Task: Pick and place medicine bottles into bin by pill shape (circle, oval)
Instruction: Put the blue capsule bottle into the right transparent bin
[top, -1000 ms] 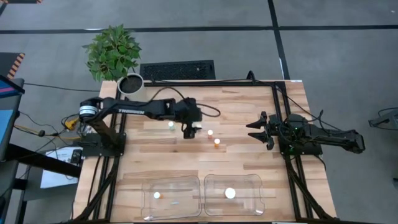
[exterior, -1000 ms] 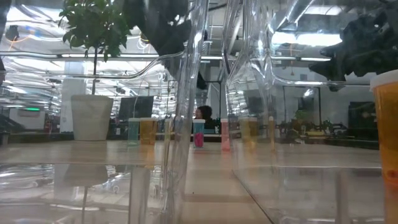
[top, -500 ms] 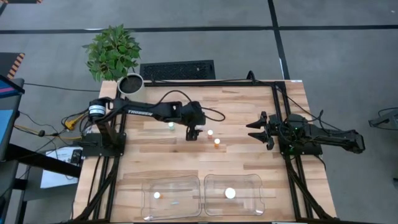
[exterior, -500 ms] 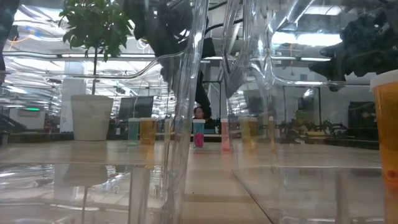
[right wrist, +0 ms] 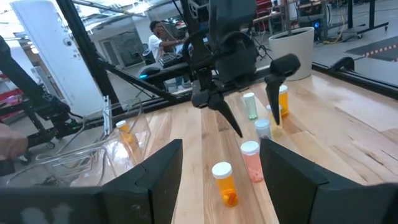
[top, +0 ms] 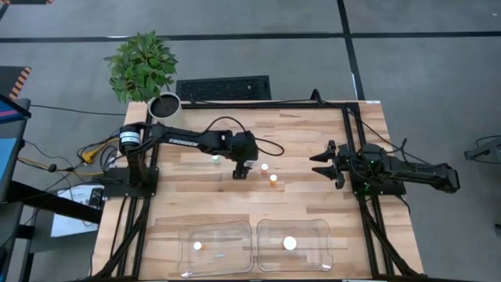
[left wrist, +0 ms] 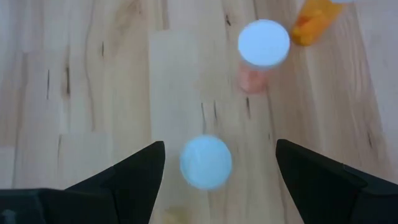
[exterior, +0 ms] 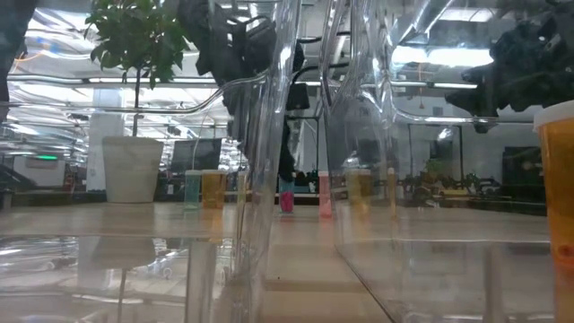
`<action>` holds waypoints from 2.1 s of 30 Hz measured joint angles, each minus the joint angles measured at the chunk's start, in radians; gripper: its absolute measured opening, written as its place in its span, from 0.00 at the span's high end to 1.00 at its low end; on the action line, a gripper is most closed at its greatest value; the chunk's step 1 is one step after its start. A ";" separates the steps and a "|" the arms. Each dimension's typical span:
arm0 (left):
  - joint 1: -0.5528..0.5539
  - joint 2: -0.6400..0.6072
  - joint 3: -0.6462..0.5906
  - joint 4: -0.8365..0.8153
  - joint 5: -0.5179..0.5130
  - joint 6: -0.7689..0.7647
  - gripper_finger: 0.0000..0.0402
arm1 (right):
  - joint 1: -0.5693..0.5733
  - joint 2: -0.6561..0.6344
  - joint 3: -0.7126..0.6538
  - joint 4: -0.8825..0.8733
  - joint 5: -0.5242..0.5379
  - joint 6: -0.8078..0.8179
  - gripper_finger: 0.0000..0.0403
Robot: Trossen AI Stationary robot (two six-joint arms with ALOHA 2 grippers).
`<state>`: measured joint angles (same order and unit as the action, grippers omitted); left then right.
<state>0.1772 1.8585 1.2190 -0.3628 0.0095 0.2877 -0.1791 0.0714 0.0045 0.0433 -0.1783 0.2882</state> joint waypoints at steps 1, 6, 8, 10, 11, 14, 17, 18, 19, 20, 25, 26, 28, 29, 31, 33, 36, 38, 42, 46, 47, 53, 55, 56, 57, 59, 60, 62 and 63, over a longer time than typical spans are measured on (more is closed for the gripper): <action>0.000 0.000 0.000 0.010 -0.008 -0.001 0.25 | 0.000 0.002 0.000 0.000 0.000 0.000 0.44; 0.002 0.000 0.001 0.003 -0.020 0.001 0.25 | 0.000 0.014 0.000 0.000 0.000 0.000 0.44; 0.002 0.000 0.001 -0.004 -0.022 0.002 0.25 | 0.000 0.015 0.000 0.000 0.000 -0.001 0.44; 0.002 0.002 0.001 -0.007 -0.023 0.004 0.25 | 0.000 0.014 0.000 0.000 0.000 -0.004 0.44; 0.003 0.002 0.001 -0.010 -0.023 0.004 0.25 | 0.000 0.015 0.000 0.000 0.000 -0.006 0.44; 0.005 0.005 0.001 -0.016 -0.023 0.003 0.26 | 0.000 0.015 0.000 0.000 0.000 -0.006 0.44; 0.006 0.010 0.000 -0.027 -0.030 0.004 0.30 | 0.000 0.015 0.000 0.000 0.000 -0.008 0.44; 0.006 0.010 0.000 -0.024 -0.042 0.006 0.33 | 0.000 0.015 0.000 0.000 0.000 -0.008 0.44; 0.006 0.010 0.001 -0.022 -0.055 0.008 0.35 | 0.000 0.015 0.000 0.000 0.000 -0.008 0.44; 0.006 0.010 0.001 -0.022 -0.067 0.010 0.38 | 0.000 0.015 0.000 0.000 0.000 -0.008 0.44; 0.006 0.010 0.001 -0.023 -0.094 0.012 0.49 | 0.000 0.015 0.000 0.000 0.000 -0.008 0.44; 0.006 0.010 0.001 -0.023 -0.094 0.012 0.51 | 0.000 0.015 0.000 0.000 0.000 -0.008 0.44; 0.006 0.010 0.001 -0.022 -0.094 0.012 0.54 | 0.000 0.015 0.000 0.000 0.000 -0.008 0.44; 0.006 0.010 0.001 -0.022 -0.094 0.012 0.55 | 0.000 0.015 0.000 0.000 0.000 -0.008 0.44; 0.006 0.010 0.001 -0.022 -0.093 0.012 0.57 | 0.000 0.015 0.000 0.000 0.000 -0.008 0.44; 0.006 0.010 0.001 -0.022 -0.093 0.012 0.58 | 0.000 0.015 0.000 0.000 0.000 -0.008 0.44; 0.006 0.010 0.001 -0.014 -0.093 0.013 0.58 | 0.000 0.015 0.000 0.000 0.000 -0.008 0.44; 0.006 0.010 0.001 -0.008 -0.093 0.016 0.58 | 0.000 0.015 0.000 0.000 0.000 -0.008 0.44; 0.006 0.009 0.001 -0.005 -0.093 0.018 0.59 | 0.000 0.015 0.000 0.000 0.000 -0.008 0.44; 0.006 0.009 0.001 -0.004 -0.092 0.018 0.64 | 0.000 0.015 0.000 0.000 0.000 -0.008 0.44; 0.006 0.009 0.001 -0.004 -0.092 0.018 0.65 | 0.000 0.015 0.000 0.000 0.000 -0.008 0.44; 0.006 0.009 0.001 -0.004 -0.085 0.001 0.73 | 0.000 0.015 0.000 0.000 0.000 -0.008 0.44; 0.006 0.009 0.001 -0.005 -0.085 -0.016 0.73 | 0.000 0.015 0.000 0.000 0.000 -0.008 0.44; 0.006 0.009 0.005 -0.009 -0.085 -0.023 0.73 | 0.000 0.015 0.000 0.000 0.000 -0.008 0.44; 0.004 0.009 0.011 -0.015 -0.085 -0.034 0.72 | 0.000 0.015 0.000 0.000 0.000 -0.008 0.44; -0.001 0.009 0.024 -0.014 -0.088 -0.041 0.72 | 0.000 0.015 0.000 0.000 0.000 -0.008 0.44; -0.006 0.009 0.033 -0.015 -0.089 -0.042 0.71 | 0.000 0.015 0.000 0.000 0.000 -0.008 0.44; -0.017 0.009 0.058 -0.021 -0.092 -0.044 0.71 | 0.000 0.015 0.000 0.000 0.000 -0.008 0.44; -0.024 0.009 0.076 -0.033 -0.101 -0.046 0.71 | 0.000 0.015 0.000 0.000 0.000 -0.008 0.44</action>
<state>0.1536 1.8675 1.2947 -0.3958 -0.0911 0.2414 -0.1791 0.0860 0.0044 0.0429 -0.1783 0.2798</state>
